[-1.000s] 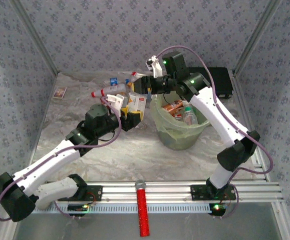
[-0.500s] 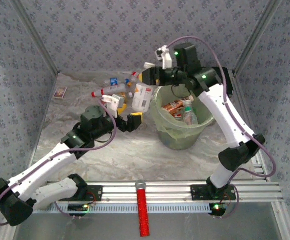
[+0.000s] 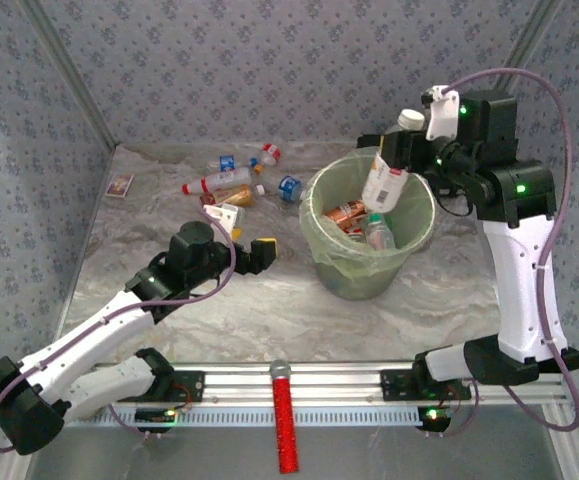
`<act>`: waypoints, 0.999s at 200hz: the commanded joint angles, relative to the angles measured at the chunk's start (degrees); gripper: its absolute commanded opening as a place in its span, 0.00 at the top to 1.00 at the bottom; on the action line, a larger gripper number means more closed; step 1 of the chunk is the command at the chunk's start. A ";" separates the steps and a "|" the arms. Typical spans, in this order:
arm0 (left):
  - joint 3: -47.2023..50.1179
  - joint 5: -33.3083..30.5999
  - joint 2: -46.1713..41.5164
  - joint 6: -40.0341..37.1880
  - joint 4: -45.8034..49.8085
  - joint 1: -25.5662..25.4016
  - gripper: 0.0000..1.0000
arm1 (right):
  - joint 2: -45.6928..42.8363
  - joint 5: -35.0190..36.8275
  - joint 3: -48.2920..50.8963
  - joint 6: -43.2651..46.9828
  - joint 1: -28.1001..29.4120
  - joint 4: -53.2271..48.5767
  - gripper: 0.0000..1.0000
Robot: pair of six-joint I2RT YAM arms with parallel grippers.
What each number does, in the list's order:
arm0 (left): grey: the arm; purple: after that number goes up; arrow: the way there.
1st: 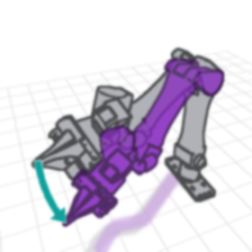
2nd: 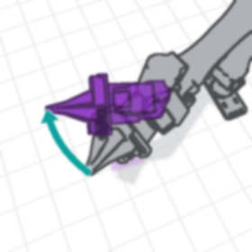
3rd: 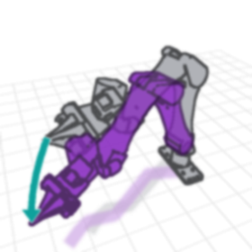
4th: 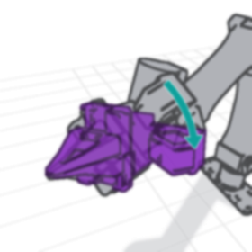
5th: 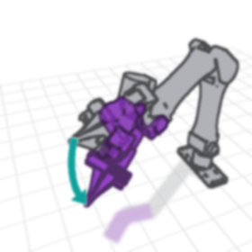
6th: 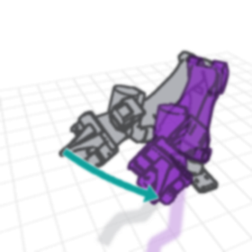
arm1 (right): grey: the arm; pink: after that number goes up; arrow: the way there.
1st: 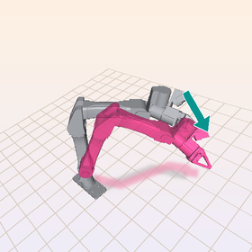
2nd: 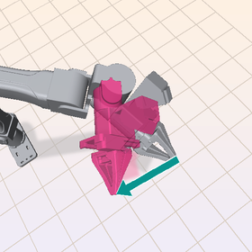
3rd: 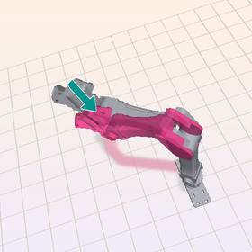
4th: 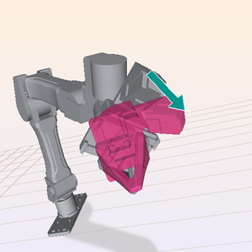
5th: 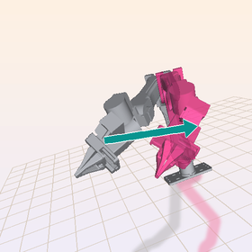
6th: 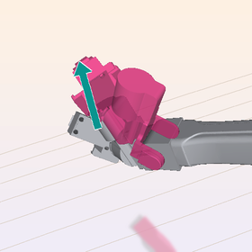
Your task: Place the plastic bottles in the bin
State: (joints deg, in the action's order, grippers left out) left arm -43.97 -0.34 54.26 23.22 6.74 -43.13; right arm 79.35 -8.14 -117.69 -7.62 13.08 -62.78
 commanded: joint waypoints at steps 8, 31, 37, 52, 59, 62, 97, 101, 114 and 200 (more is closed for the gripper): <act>-0.52 -0.97 0.84 0.90 0.02 0.35 0.01 | 3.41 12.90 2.14 7.03 -0.82 -6.09 0.54; -0.25 -1.16 0.74 1.04 0.24 0.37 0.01 | 4.16 15.68 5.51 8.01 -0.96 -3.99 0.55; -0.17 -1.28 0.60 1.06 0.36 0.36 0.02 | 4.46 16.48 6.30 8.22 -1.03 -3.56 0.55; 0.06 -1.50 0.37 1.12 0.48 0.42 0.02 | 5.21 16.67 8.05 8.83 -1.01 -2.87 0.56; 0.14 -1.48 0.31 1.11 0.46 0.46 0.02 | 5.51 16.02 9.11 8.85 -0.98 -2.74 0.56; 0.11 -1.50 0.29 1.20 0.46 0.41 0.02 | 5.63 15.44 9.50 8.77 -1.02 -2.63 0.56; 0.45 -1.17 0.42 1.30 -0.29 0.48 0.02 | 7.06 12.77 15.98 7.65 -0.30 -2.34 0.56; 0.42 -1.11 0.33 1.30 -0.37 0.46 0.02 | 6.97 12.78 16.74 7.53 -0.17 -2.26 0.56; 0.58 -1.17 0.08 1.30 -0.20 0.48 0.02 | 6.50 12.64 19.02 7.05 0.09 -1.99 0.56; 1.25 -0.97 0.44 0.95 -0.37 0.94 0.02 | 6.82 13.40 18.11 5.01 3.10 -4.97 0.36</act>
State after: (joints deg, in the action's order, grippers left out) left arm -42.89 -0.95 55.29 24.10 6.90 -42.48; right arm 85.12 5.67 -96.07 -0.56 14.68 -60.27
